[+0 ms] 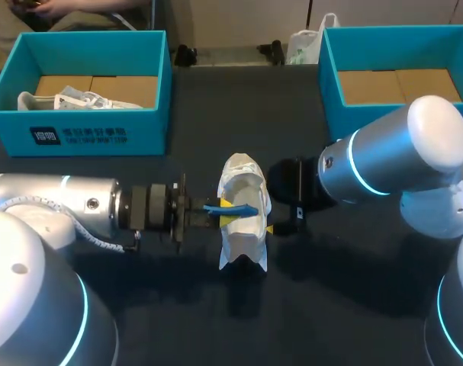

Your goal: Take the shoe out of the shoebox, open the shoe tongue, remove and reinsert the insole, then place the shoe into the shoebox

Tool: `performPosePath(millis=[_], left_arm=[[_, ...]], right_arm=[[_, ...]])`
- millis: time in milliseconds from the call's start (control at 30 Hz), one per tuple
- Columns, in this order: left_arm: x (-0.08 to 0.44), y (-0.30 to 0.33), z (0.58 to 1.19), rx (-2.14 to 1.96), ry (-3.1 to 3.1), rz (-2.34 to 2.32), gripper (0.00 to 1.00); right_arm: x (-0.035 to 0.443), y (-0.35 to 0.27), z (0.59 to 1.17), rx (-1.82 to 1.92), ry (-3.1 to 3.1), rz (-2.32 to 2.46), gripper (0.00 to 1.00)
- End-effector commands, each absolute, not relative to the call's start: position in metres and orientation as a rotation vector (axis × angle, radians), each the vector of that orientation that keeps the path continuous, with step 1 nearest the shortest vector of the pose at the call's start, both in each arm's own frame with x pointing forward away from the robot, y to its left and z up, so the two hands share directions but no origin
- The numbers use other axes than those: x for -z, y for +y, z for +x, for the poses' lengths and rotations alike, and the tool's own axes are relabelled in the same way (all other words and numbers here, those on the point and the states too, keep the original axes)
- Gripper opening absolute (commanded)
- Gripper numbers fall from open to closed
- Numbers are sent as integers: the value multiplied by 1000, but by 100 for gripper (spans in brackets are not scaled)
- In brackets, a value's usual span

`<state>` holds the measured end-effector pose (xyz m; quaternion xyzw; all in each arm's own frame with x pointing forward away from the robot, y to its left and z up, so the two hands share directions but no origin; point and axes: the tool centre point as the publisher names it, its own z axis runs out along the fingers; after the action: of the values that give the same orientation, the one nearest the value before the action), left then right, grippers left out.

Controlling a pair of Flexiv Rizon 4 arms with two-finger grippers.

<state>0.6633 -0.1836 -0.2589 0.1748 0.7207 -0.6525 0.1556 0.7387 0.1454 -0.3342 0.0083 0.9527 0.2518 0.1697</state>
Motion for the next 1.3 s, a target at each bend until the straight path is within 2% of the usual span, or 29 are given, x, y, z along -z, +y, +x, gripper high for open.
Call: performPosePath(millis=[33,1300], left_arm=[[267,-186,666,1872,2061,500,0],[313,-197,695,1834,2041,446,0]], right_arm=[[335,146,738,-715,2706,25,100],[335,146,738,-715,2706,25,100]])
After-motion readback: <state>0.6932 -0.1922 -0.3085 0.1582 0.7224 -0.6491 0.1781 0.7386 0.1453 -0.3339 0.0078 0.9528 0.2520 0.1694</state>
